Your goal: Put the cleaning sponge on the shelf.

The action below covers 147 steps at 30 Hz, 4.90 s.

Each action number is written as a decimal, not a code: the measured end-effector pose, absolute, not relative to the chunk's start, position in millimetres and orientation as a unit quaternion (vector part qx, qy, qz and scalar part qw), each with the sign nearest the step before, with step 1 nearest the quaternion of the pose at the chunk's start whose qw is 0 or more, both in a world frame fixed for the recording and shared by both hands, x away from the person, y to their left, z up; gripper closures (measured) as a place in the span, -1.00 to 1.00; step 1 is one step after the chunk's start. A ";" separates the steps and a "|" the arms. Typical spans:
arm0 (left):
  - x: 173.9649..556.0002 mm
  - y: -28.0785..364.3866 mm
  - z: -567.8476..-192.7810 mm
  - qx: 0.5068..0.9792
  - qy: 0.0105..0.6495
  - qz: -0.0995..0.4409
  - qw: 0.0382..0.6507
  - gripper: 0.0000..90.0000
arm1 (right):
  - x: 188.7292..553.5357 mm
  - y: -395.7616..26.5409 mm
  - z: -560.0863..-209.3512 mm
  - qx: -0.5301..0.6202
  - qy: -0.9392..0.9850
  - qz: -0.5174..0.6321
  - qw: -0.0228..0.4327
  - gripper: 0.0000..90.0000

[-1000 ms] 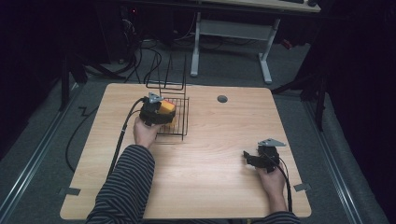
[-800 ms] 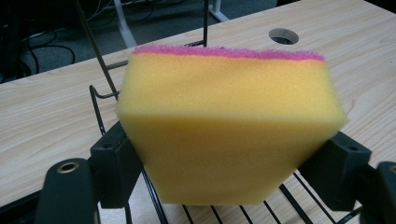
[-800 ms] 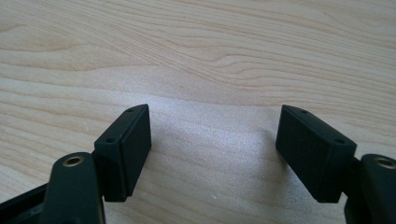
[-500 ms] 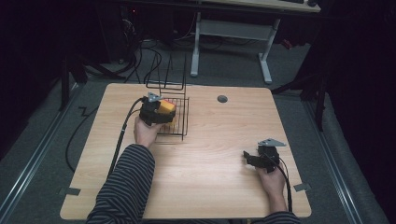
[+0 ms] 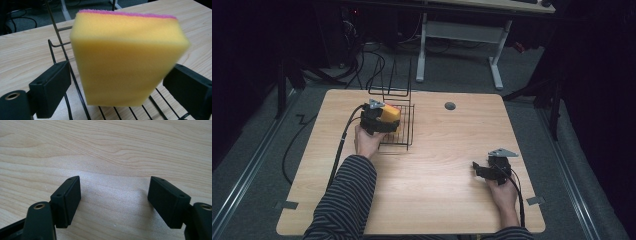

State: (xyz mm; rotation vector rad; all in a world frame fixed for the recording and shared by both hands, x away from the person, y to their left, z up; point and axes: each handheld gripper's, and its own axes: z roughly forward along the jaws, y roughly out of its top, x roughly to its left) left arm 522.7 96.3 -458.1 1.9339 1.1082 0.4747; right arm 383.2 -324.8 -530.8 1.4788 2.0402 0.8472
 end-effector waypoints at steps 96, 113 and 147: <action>425.3 197.9 -403.1 0.723 0.456 0.236 0.462 -0.86 | 383.2 -324.5 -530.7 0.541 0.744 0.310 0.239 -0.40; 410.1 221.0 -410.1 0.706 0.477 0.239 0.466 -0.86 | 383.2 -324.4 -530.7 0.541 0.744 0.310 0.239 -0.40; 393.3 246.7 -434.7 0.686 0.514 0.227 0.462 -0.83 | 383.0 -324.2 -530.7 0.542 0.744 0.310 0.238 -0.40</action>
